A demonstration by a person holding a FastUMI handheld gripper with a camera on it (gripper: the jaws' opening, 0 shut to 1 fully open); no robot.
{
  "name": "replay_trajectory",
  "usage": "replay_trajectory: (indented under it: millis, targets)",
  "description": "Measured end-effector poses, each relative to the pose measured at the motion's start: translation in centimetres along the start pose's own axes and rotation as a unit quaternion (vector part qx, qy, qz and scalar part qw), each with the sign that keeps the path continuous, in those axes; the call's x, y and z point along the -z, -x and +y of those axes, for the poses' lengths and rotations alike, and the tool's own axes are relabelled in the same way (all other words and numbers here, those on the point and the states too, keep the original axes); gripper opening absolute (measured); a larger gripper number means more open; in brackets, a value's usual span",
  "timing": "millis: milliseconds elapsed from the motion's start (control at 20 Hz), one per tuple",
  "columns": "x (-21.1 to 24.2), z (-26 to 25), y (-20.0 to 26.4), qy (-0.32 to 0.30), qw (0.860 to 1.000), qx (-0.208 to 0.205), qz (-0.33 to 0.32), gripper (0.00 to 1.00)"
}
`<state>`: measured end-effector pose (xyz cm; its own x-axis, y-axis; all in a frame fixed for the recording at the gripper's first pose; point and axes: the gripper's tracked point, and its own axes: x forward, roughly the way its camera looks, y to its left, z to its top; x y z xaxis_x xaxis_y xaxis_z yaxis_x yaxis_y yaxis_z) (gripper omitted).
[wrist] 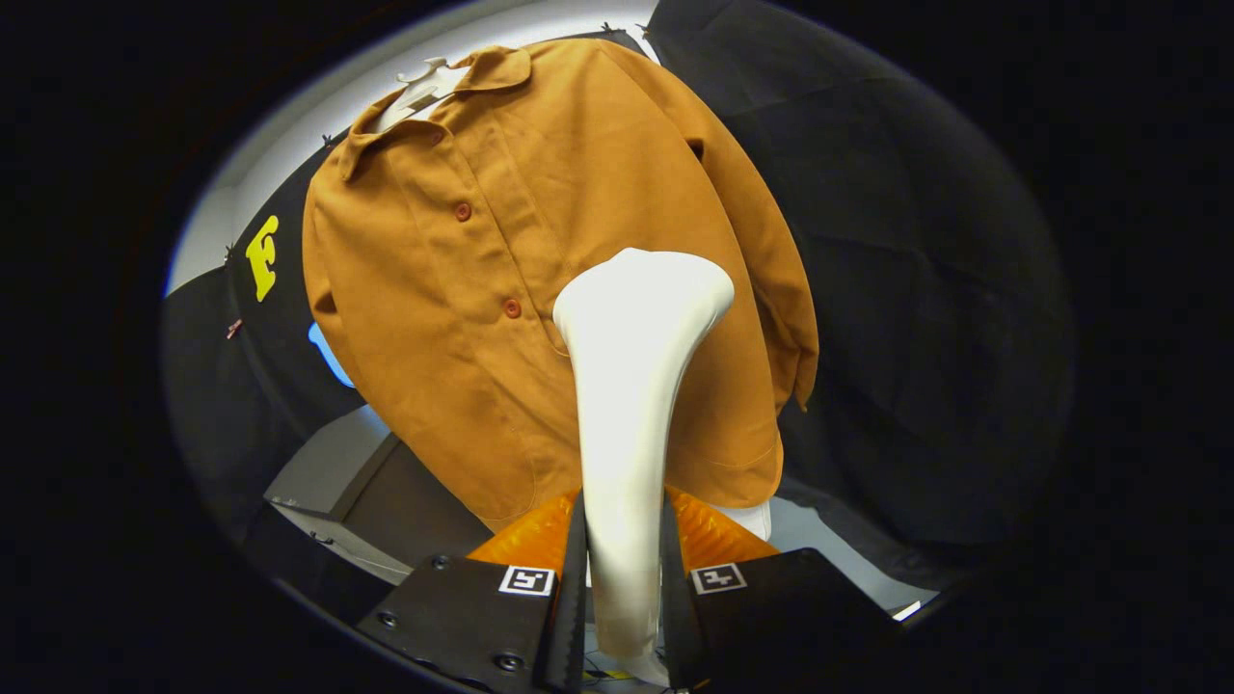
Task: Iron the clothes twice with a garment steamer, once on the left side and once on the right side.
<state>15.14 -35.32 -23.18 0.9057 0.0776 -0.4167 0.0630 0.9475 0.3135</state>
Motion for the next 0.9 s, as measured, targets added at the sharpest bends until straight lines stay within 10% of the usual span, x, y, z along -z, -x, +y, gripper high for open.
replay_trajectory:
  millis: [900]
  targets:
    - [-9.6,22.0,11.2,0.097,0.981,-0.039,-0.163,0.36]
